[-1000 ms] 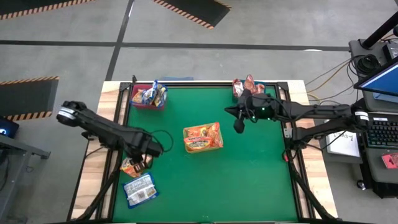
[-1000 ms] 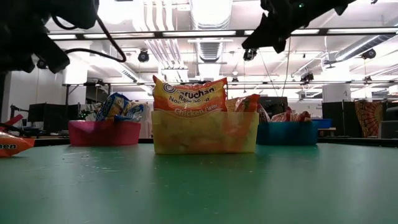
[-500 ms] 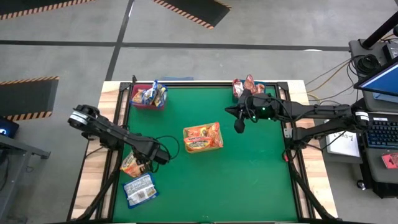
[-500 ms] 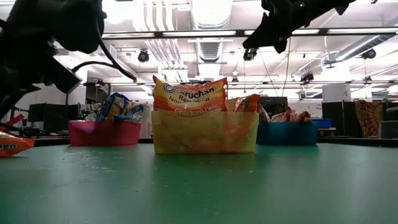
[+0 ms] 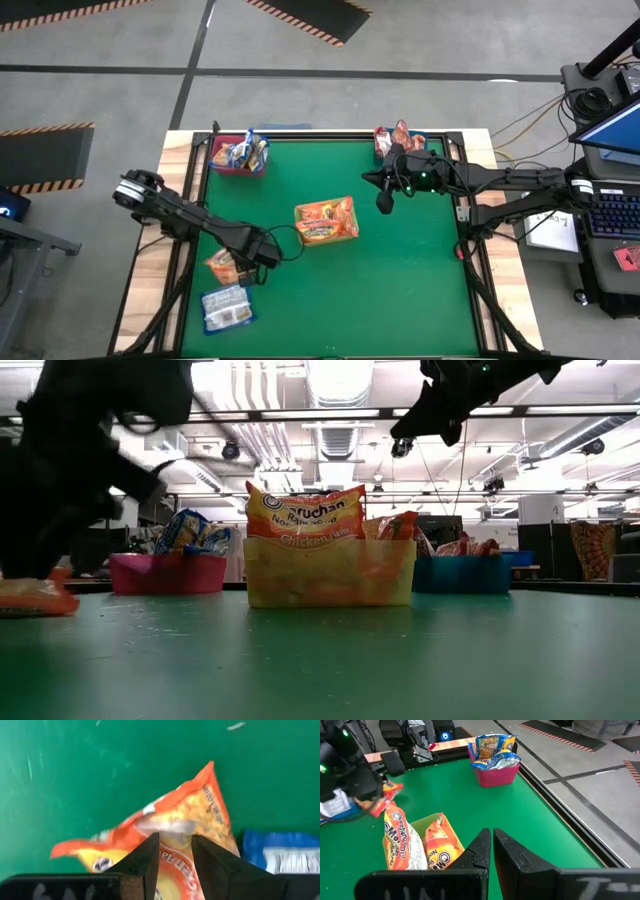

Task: Sort Maruchan noodles
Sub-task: Put the orange noodle pack into the yellow bin

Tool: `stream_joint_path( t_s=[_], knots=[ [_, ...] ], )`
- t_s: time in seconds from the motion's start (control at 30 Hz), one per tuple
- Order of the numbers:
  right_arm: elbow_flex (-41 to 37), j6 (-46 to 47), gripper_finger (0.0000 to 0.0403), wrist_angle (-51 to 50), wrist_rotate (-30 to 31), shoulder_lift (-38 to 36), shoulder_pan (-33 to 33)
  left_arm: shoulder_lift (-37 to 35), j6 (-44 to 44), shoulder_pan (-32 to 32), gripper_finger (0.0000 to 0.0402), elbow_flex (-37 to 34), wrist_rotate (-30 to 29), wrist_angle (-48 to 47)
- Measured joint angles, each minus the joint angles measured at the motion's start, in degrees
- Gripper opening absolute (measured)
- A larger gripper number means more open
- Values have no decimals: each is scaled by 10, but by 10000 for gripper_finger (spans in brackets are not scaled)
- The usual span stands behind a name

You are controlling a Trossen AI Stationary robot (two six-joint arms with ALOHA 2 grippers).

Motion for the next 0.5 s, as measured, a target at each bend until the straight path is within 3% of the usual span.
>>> stream_joint_path(
  t_s=[0.23,0.5],
  knots=[
    [0,0,9,0,0,0,0,-74,55,-28,100,24,-1,-10],
    [-3,9,9,-4,0,0,0,-145,-40,-78,100,-22,-26,-63]
  ],
)
